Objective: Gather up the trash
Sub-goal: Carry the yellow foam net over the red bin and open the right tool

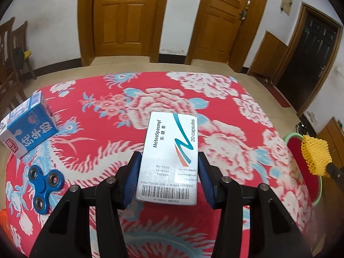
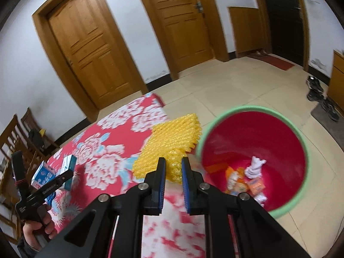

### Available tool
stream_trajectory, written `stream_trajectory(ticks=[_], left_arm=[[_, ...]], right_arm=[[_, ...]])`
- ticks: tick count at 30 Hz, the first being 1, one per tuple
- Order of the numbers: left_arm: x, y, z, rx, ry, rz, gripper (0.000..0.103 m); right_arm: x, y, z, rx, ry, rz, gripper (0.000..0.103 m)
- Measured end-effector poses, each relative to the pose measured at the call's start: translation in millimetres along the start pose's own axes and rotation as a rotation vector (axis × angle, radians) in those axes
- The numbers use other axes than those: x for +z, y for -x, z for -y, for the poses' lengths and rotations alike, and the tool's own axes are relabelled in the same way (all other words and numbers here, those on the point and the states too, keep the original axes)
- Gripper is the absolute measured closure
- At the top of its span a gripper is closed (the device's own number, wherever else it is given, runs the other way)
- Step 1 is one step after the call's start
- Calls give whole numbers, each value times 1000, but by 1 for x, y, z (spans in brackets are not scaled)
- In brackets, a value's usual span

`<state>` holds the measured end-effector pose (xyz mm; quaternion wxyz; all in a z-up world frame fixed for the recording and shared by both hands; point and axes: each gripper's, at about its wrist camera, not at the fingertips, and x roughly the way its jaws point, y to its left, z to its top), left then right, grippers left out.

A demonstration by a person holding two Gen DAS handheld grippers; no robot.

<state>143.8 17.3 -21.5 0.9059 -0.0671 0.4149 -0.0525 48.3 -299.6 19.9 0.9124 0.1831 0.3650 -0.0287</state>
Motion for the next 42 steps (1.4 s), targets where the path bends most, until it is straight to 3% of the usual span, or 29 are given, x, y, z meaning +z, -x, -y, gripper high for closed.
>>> stream_trajectory(ticks=[18,32,42], left_arm=[[-7,17,93,-167,-124,-51,51],[-19,13,160,-235,-237,-91,51],[-27,5,196,-264,-302,-119,51]], right_arm=[[-9,23,91,-70,-166,38,87],[-22,17,137,-87,-256,19,85],[-26,11,154,-63,-296,-20,76]])
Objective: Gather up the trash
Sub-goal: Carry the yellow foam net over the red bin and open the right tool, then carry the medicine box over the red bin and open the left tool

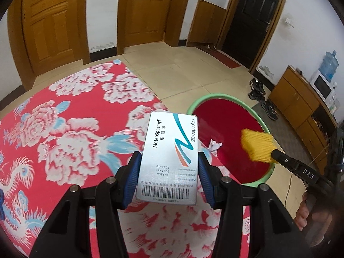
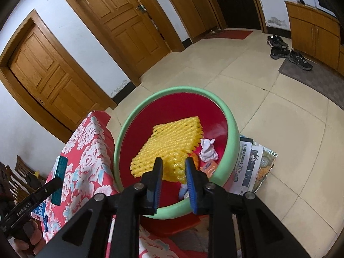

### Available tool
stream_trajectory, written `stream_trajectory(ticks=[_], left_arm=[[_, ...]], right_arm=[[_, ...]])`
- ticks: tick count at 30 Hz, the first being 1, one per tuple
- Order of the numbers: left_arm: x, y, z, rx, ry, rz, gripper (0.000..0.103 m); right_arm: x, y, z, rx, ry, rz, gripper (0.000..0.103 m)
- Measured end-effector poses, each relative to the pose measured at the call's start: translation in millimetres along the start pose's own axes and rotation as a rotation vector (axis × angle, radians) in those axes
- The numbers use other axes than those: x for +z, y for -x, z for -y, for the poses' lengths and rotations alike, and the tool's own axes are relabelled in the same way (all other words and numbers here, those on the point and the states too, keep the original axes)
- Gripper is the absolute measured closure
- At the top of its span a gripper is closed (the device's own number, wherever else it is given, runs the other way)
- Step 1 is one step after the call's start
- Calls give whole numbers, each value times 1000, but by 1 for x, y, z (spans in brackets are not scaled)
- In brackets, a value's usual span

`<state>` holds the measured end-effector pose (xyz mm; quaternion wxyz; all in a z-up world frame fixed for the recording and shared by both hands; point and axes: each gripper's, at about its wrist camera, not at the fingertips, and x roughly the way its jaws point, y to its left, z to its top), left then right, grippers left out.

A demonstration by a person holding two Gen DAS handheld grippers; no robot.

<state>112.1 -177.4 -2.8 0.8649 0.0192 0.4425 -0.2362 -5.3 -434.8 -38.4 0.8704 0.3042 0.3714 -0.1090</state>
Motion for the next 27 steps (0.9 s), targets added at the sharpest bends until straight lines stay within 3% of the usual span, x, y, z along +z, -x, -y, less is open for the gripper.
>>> stream_trajectory(ticks=[11,18,27], left_arm=[[1,-22,31,-32,-60,-37,51],[2,-39,51,-55,-97,-61,51],[6,-58,79,-73,-153,-73,51]], right_arm=[[1,5,10,12,-17,3,49],[3,9,19,11,-38,11,42],[5,13,34,6,-74,16,40]])
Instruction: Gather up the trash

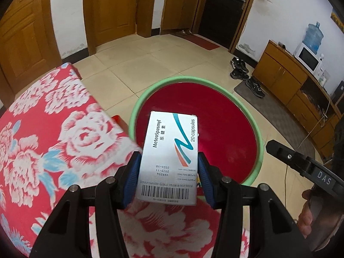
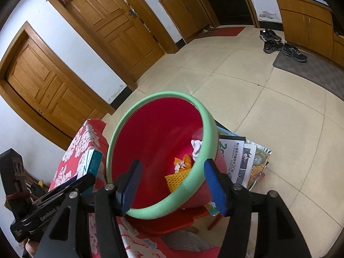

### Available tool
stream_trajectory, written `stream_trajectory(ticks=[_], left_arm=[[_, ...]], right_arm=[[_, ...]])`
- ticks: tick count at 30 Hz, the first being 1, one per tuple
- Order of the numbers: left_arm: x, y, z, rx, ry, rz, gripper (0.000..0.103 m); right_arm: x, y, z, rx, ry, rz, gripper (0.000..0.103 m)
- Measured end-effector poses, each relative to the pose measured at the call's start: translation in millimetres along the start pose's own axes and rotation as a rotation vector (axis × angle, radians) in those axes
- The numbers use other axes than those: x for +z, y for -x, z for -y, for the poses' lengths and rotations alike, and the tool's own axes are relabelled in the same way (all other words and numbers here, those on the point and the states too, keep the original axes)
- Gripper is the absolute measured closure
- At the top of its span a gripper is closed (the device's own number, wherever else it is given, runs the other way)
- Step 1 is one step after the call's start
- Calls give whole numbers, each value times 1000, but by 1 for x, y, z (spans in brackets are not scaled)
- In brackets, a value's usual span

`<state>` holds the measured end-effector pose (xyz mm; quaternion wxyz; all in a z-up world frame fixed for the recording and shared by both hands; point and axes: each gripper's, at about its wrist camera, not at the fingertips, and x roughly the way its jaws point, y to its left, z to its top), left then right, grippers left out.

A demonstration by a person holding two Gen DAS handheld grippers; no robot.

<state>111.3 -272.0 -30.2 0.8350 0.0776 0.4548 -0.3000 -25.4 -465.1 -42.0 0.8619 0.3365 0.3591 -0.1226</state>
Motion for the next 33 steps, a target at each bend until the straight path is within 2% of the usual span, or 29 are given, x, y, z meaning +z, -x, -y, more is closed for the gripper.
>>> stream_trajectory(ticks=[3,5,6,20,33], left_arm=[[2,-5,5,1,-5,-7,50],[3,-6,5,-1,3,-4,39],[3,-6,5,-3,9,0,39],[-5,13,-13,21,81,12,39],[-27,58,-42,98,155,64,39]], right_arm=[[0,1,3,-2,-9,0,39],[0,1,5,-4,-16,-1,38],[0,1,5,-4,-20,-2,36],[-4,7,-7,17,7,0,33],[-16,25,-51,48,120,-7,30]])
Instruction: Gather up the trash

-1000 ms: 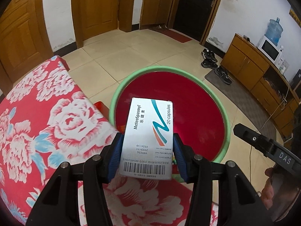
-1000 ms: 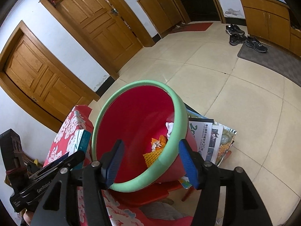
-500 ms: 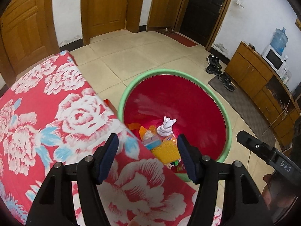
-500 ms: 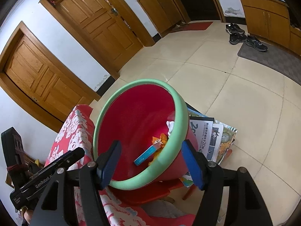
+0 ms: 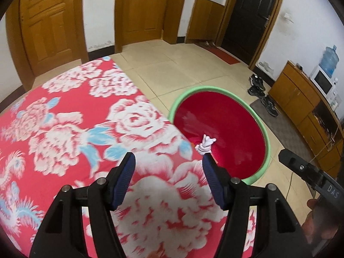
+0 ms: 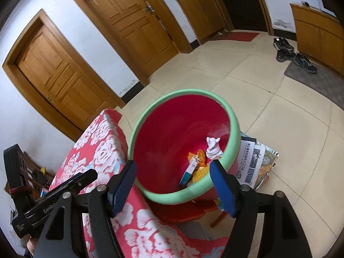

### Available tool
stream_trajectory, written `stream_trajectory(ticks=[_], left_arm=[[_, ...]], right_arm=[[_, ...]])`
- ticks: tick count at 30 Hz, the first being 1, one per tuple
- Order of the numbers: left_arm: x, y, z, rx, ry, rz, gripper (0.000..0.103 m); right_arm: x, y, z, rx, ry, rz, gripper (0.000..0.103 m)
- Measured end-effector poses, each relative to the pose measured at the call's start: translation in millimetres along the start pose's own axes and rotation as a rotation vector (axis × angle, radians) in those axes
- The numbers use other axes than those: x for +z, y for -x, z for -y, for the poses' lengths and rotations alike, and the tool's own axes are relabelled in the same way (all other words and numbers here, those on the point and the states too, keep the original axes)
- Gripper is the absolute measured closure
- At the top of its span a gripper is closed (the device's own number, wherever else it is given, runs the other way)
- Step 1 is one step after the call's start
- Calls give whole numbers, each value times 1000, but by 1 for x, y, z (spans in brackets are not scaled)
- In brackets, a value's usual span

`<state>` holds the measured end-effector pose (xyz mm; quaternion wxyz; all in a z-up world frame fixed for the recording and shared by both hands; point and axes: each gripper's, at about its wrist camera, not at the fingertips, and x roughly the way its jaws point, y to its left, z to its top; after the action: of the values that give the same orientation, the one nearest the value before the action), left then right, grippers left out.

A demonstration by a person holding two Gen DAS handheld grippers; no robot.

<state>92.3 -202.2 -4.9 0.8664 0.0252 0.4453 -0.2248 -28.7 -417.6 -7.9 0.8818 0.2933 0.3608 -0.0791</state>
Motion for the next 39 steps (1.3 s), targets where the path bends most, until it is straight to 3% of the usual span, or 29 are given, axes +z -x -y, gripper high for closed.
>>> stream_trajectory(ticks=[24,39], left_arm=[[-41,93,-63,216,160,111,38],[-58,128,-78,295,213,158,38]], right_arm=[[-39,34,-102,119,243,-7,26],[-54,51,-129,147,320,8,25]])
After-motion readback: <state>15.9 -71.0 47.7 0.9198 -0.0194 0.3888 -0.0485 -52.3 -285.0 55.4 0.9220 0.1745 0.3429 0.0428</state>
